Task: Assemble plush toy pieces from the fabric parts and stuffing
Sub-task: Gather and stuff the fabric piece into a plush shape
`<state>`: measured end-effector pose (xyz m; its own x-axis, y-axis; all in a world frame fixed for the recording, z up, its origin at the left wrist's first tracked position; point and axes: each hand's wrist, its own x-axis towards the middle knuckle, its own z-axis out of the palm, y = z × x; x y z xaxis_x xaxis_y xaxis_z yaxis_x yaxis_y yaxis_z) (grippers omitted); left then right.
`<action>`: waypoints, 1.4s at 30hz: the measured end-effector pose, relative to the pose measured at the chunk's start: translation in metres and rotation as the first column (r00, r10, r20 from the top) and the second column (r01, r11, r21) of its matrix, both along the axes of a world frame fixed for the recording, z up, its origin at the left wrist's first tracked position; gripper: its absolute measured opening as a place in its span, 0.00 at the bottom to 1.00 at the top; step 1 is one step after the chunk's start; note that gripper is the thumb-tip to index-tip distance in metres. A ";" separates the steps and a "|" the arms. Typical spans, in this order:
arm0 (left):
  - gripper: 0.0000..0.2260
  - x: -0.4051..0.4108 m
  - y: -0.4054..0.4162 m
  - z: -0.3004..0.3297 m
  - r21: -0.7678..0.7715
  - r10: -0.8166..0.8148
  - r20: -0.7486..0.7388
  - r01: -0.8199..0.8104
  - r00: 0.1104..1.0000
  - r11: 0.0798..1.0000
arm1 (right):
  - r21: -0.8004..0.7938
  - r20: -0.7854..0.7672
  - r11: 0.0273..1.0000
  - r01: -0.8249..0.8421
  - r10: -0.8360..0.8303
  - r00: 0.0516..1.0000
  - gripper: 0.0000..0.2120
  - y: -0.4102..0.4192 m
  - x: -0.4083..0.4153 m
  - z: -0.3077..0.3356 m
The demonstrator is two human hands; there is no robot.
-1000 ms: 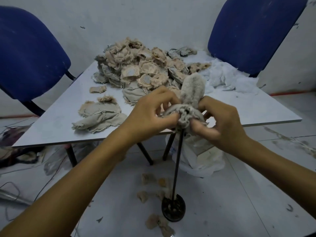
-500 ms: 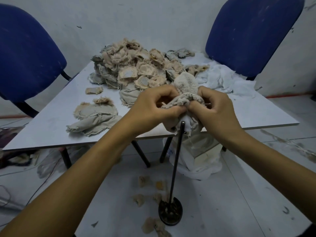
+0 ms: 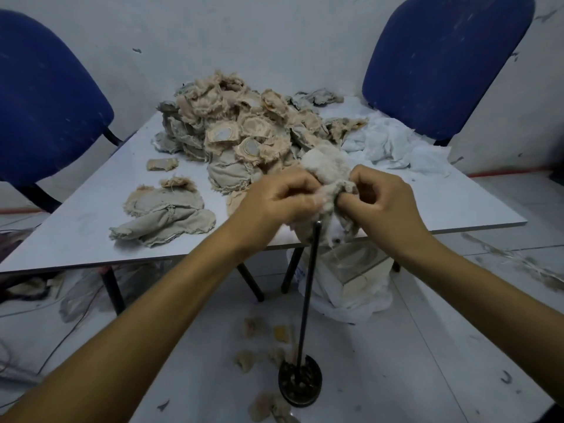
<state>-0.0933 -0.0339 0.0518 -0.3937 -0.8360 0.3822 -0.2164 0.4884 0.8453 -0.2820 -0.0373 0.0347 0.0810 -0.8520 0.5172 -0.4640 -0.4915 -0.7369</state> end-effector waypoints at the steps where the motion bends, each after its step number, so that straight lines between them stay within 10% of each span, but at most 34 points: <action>1: 0.03 -0.003 0.002 -0.002 -0.029 0.004 0.040 -0.002 0.999 1.000 | -0.006 0.003 0.998 0.065 -0.065 0.998 0.09 -0.001 0.002 -0.003; 4: 0.04 -0.007 0.002 -0.006 -0.006 0.038 0.035 -0.038 0.999 0.999 | 0.060 0.035 0.992 0.110 -0.112 0.993 0.08 -0.003 0.014 -0.008; 9: 0.08 0.015 -0.005 -0.009 0.102 0.137 -0.039 -0.132 0.990 0.986 | 0.229 0.116 0.896 -0.381 0.363 0.924 0.12 0.004 0.003 0.003; 15: 0.09 0.013 0.013 -0.012 -0.534 0.249 0.123 -0.148 0.961 0.832 | -0.285 -0.307 0.899 -0.332 0.242 0.920 0.09 0.020 -0.003 0.002; 19: 0.11 0.014 0.021 -0.033 -0.687 0.233 0.238 -0.007 0.943 0.727 | -0.405 -0.549 0.826 -0.392 0.123 0.827 0.09 0.019 -0.014 -0.016; 35: 0.14 0.014 0.044 -0.115 -0.430 0.197 0.321 -0.043 0.926 0.902 | -0.127 -0.308 0.925 -0.359 0.307 0.900 0.06 0.035 0.005 -0.112; 42: 0.16 0.037 0.039 -0.106 -0.282 0.032 0.503 0.129 0.864 0.951 | 0.027 -0.480 0.862 -0.506 0.455 0.750 0.14 0.037 -0.018 -0.100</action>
